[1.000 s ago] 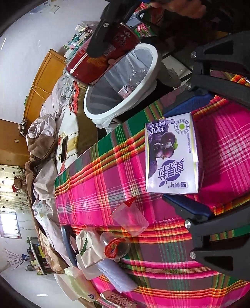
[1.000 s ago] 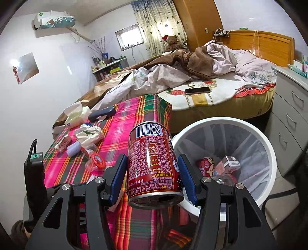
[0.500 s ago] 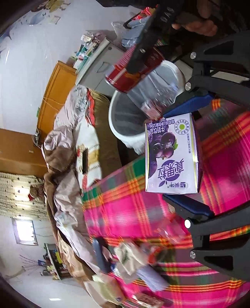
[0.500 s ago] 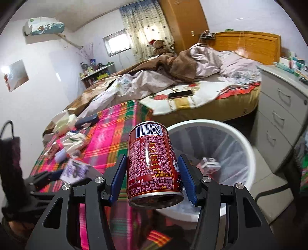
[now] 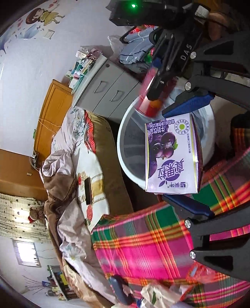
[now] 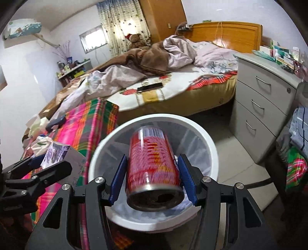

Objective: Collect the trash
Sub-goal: 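Open the right tool over the wastebasket while the left tool drops the carton, then move both tools back over the plaid cloth toward the cups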

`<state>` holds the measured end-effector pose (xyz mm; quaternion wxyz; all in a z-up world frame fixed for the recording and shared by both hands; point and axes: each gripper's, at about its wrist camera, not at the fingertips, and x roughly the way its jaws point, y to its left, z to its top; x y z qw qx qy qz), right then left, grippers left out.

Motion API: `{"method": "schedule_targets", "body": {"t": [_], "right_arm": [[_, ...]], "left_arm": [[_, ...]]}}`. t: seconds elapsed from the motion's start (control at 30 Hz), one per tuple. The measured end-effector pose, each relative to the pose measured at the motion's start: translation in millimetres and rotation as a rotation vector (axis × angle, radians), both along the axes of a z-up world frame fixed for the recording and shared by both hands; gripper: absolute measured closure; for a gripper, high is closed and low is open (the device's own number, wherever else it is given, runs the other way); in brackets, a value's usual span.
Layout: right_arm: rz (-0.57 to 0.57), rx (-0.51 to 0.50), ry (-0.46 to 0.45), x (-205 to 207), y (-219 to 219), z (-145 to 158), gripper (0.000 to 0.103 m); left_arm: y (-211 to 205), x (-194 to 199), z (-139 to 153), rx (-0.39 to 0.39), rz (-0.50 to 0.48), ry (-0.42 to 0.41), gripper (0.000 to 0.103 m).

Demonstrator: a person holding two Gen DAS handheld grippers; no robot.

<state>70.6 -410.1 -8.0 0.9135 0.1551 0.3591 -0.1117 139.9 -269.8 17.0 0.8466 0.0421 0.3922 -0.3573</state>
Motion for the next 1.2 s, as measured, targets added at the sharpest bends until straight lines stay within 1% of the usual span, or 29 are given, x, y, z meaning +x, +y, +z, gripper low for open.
{"method": "schedule_targets", "body": {"t": [0.1,0.2,0.27,0.33,0.43,0.57,0.83,1.0,1.13,1.2], "right_arm": [[-0.012,-0.013,0.019,4.0,-4.8,-3.0,0.047],[-0.010,-0.012,0.029,6.1,-8.4,-4.3,0.047],[-0.026,-0.020,0.020,3.8,-10.3,-3.8,0.047],[-0.036,-0.014,0.016,0.9,-11.1,-3.3,0.047],[-0.046,-0.006,0.011,-1.6,-12.0,-3.5,0.047],[-0.049,0.002,0.004,-2.4,-10.5,-2.1,0.047],[-0.025,-0.004,-0.030,-8.0,4.5,8.8,0.047],[-0.002,0.003,-0.051,-9.2,17.0,13.7,0.047],[0.021,0.000,-0.070,-9.5,31.0,18.7,0.047],[0.029,-0.001,-0.079,-9.6,37.3,21.2,0.047]], "left_arm": [[-10.5,2.4,-3.7,0.000,-0.018,0.000,0.023],[-14.3,7.4,-11.1,-0.012,-0.024,0.044,0.023],[-13.8,8.2,-14.1,-0.016,-0.018,0.057,0.023],[-13.8,6.1,-12.7,-0.009,-0.007,0.031,0.020],[-11.6,5.6,-10.4,-0.022,-0.018,0.040,0.020],[-4.6,1.8,-5.4,-0.022,-0.010,0.023,0.020],[19.9,-3.8,6.8,-0.022,0.037,-0.013,0.020],[43.6,-9.1,13.1,-0.035,0.072,-0.032,0.020],[61.6,-11.6,17.4,-0.023,0.109,-0.058,0.020],[71.0,-13.2,19.9,-0.031,0.119,-0.069,0.020]]}}
